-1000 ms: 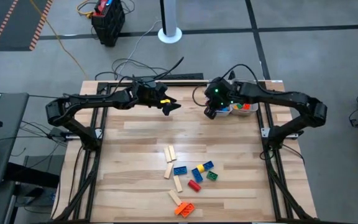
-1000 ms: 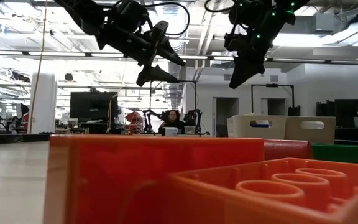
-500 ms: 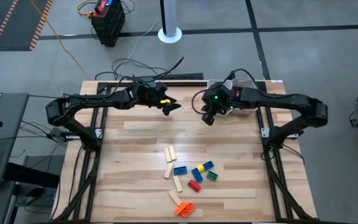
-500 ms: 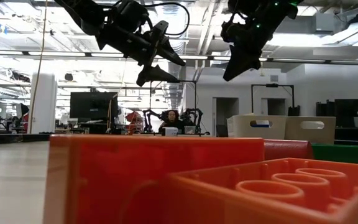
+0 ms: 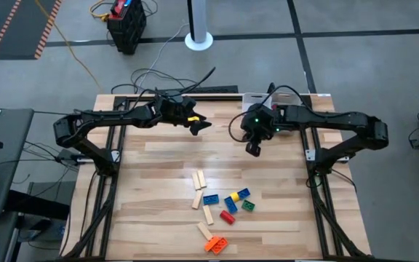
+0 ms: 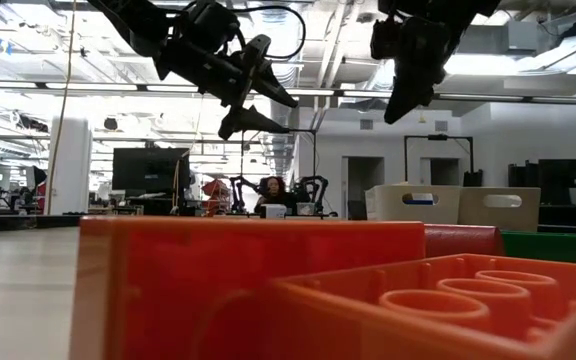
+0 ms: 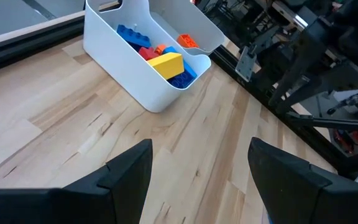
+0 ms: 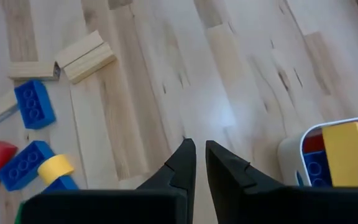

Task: Sort blocks by size
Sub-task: Put the large beige wooden block into the white bin

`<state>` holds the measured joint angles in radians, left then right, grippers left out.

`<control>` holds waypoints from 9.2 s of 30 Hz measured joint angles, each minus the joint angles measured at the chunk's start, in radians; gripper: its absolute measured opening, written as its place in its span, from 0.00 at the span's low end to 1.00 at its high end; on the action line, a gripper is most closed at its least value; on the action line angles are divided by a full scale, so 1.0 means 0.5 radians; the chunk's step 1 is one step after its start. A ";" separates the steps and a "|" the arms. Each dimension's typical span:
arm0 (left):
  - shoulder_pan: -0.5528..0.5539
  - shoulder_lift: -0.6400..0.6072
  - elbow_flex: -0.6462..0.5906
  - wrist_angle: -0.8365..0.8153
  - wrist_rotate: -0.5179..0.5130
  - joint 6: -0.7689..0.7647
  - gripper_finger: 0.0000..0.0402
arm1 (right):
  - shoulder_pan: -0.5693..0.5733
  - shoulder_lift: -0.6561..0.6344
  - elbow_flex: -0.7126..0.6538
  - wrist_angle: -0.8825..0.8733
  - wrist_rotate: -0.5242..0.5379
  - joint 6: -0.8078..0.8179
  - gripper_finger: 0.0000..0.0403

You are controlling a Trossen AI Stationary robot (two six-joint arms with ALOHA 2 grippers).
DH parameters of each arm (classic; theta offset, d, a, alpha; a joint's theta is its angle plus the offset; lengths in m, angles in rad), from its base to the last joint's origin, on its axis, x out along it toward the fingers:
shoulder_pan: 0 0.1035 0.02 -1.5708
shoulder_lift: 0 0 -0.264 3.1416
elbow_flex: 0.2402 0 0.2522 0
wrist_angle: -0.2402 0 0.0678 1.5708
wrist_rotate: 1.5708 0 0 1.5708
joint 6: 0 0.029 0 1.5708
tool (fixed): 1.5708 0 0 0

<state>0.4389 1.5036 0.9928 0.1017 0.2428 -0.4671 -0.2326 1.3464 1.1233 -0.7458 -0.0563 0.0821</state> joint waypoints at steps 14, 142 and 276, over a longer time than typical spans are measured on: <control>-0.015 0.013 -0.001 0.045 -0.459 -0.437 0.63 | 0.118 -0.369 -0.014 -0.320 -0.002 0.081 0.17; -0.874 0.501 0.084 -1.314 -0.500 2.654 0.24 | 0.355 -0.822 -0.511 0.035 0.113 0.522 0.17; -0.957 0.570 0.533 -1.325 -0.629 -1.431 0.75 | -0.616 -0.445 -0.510 0.494 0.299 0.219 0.58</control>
<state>-0.0394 1.7887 1.2594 -0.5605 -0.0719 -1.1827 -0.5406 1.1239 0.8684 -0.4989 0.0931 0.1917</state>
